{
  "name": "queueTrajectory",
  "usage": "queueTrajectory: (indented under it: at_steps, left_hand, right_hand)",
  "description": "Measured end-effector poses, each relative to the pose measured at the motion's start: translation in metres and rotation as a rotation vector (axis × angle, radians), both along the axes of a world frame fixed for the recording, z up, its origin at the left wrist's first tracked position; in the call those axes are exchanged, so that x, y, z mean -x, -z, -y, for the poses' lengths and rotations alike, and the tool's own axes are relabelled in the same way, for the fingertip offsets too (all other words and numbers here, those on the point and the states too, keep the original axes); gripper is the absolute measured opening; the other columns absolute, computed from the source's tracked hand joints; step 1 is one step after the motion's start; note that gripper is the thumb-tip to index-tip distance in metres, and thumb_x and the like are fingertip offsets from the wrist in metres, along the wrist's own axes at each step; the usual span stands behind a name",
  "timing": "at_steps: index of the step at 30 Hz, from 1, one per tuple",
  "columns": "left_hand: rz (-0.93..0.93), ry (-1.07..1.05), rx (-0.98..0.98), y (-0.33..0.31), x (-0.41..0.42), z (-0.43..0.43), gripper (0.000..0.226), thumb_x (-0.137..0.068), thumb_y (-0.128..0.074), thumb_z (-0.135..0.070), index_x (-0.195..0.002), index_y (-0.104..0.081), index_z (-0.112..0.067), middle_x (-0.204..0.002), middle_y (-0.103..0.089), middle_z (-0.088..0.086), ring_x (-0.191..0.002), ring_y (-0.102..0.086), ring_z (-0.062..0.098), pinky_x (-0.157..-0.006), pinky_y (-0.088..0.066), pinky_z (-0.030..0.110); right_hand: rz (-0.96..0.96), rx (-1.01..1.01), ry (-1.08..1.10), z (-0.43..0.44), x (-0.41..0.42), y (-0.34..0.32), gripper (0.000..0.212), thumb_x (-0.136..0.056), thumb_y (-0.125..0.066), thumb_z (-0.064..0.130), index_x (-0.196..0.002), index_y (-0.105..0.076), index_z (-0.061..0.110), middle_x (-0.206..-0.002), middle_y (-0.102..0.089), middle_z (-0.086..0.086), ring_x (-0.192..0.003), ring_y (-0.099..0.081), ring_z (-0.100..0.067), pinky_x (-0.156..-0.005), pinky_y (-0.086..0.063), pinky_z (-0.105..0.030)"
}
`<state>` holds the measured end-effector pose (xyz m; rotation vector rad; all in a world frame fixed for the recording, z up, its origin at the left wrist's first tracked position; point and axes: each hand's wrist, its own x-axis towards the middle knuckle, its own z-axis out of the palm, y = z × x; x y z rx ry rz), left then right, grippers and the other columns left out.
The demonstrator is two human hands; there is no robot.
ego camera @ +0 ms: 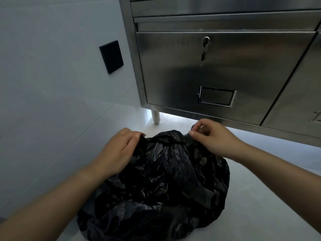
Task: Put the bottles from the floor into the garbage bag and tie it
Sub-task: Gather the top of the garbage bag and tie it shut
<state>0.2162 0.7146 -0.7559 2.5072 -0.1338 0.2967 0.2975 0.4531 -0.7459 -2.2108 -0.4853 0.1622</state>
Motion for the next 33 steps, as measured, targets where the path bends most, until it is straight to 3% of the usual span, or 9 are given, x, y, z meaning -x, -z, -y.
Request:
queueTrajectory:
  at_steps: [5, 8, 13, 15, 18, 23, 26, 29, 33]
  left_hand:
    - [0.005, 0.075, -0.079, 0.009, -0.001, 0.027, 0.036, -0.096, -0.041, -0.021, -0.129, -0.053, -0.023, -0.095, -0.053, -0.009, -0.09, -0.051, 0.005, -0.082, -0.038, 0.013]
    - [0.103, 0.028, -0.047, 0.014, 0.003, 0.029, 0.039, -0.089, -0.059, -0.017, -0.127, -0.056, -0.023, -0.1, -0.061, -0.014, -0.09, -0.052, -0.006, -0.08, -0.032, -0.003]
    - [0.143, -0.071, -0.111, 0.011, -0.003, 0.027, 0.031, -0.085, -0.064, -0.023, -0.115, -0.057, -0.027, -0.095, -0.071, -0.006, -0.076, -0.057, -0.001, -0.071, -0.04, 0.013]
    - [0.143, -0.078, -0.066, 0.009, -0.005, 0.025, 0.027, -0.083, -0.067, -0.025, -0.106, -0.054, -0.03, -0.089, -0.071, -0.013, -0.066, -0.055, -0.006, -0.064, -0.037, 0.005]
    - [0.053, -0.089, 0.084, 0.011, -0.008, 0.029, 0.029, -0.077, -0.072, -0.029, -0.092, -0.048, -0.036, -0.076, -0.071, -0.022, -0.072, -0.062, -0.01, -0.067, -0.041, 0.002]
    - [-0.223, -0.268, 0.522, 0.063, -0.007, 0.032, 0.03, -0.075, -0.076, -0.016, -0.098, -0.058, -0.025, -0.094, -0.068, -0.001, -0.084, -0.065, 0.01, -0.076, -0.047, 0.013]
    - [-0.312, -0.454, 0.548, 0.099, 0.001, 0.025, 0.029, -0.077, -0.075, -0.019, -0.103, -0.062, -0.023, -0.104, -0.062, 0.004, -0.082, -0.059, 0.007, -0.08, -0.047, 0.024]
    - [-0.312, -0.517, 0.57, 0.104, 0.003, 0.02, 0.018, -0.078, -0.074, -0.02, -0.095, -0.068, -0.023, -0.089, -0.064, -0.003, -0.082, -0.06, 0.007, -0.085, -0.05, 0.03]
    - [-0.177, -0.39, 0.393, 0.091, -0.004, 0.021, 0.02, -0.07, -0.08, -0.019, -0.075, -0.069, -0.034, -0.065, -0.064, -0.01, -0.053, -0.056, -0.005, -0.059, -0.041, 0.005]
  right_hand:
    - [0.02, 0.018, -0.001, -0.013, 0.014, 0.016, 0.03, -0.077, -0.07, 0.041, -0.1, -0.053, 0.035, -0.091, -0.055, 0.016, -0.091, -0.054, -0.007, -0.08, -0.042, -0.026]
    - [0.21, 0.115, -0.002, -0.012, 0.017, 0.018, 0.033, -0.077, -0.069, 0.043, -0.106, -0.057, 0.033, -0.087, -0.056, 0.016, -0.093, -0.053, -0.009, -0.086, -0.034, -0.028]
    - [0.511, 0.26, 0.037, -0.01, 0.015, 0.024, 0.026, -0.077, -0.063, 0.054, -0.1, -0.06, 0.041, -0.08, -0.056, 0.02, -0.099, -0.039, -0.003, -0.097, -0.006, -0.033]
    - [0.487, 0.107, 0.087, -0.01, 0.013, 0.025, 0.026, -0.073, -0.066, 0.054, -0.094, -0.06, 0.041, -0.077, -0.053, 0.024, -0.094, -0.037, 0.001, -0.1, -0.013, -0.036]
    - [0.363, -0.076, 0.048, -0.019, 0.013, 0.032, 0.037, -0.067, -0.067, 0.058, -0.097, -0.054, 0.041, -0.084, -0.05, 0.022, -0.087, -0.047, 0.003, -0.083, -0.035, -0.015]
    - [0.144, -0.019, 0.005, -0.037, 0.013, 0.075, 0.077, -0.068, -0.073, 0.053, -0.129, -0.037, 0.023, -0.117, -0.029, 0.008, -0.105, -0.037, -0.001, -0.093, -0.029, -0.012]
    - [0.143, 0.019, -0.095, -0.036, 0.013, 0.1, 0.071, -0.07, -0.072, 0.051, -0.128, -0.043, 0.022, -0.118, -0.03, 0.009, -0.11, -0.036, -0.001, -0.099, -0.031, -0.015]
    - [0.141, 0.04, -0.153, -0.035, 0.015, 0.11, 0.062, -0.074, -0.069, 0.051, -0.126, -0.047, 0.026, -0.118, -0.037, 0.011, -0.113, -0.04, -0.003, -0.099, -0.032, -0.015]
    - [0.19, -0.056, -0.153, -0.04, 0.015, 0.112, 0.055, -0.075, -0.07, 0.048, -0.121, -0.053, 0.024, -0.113, -0.045, 0.012, -0.107, -0.045, 0.004, -0.096, -0.035, -0.011]
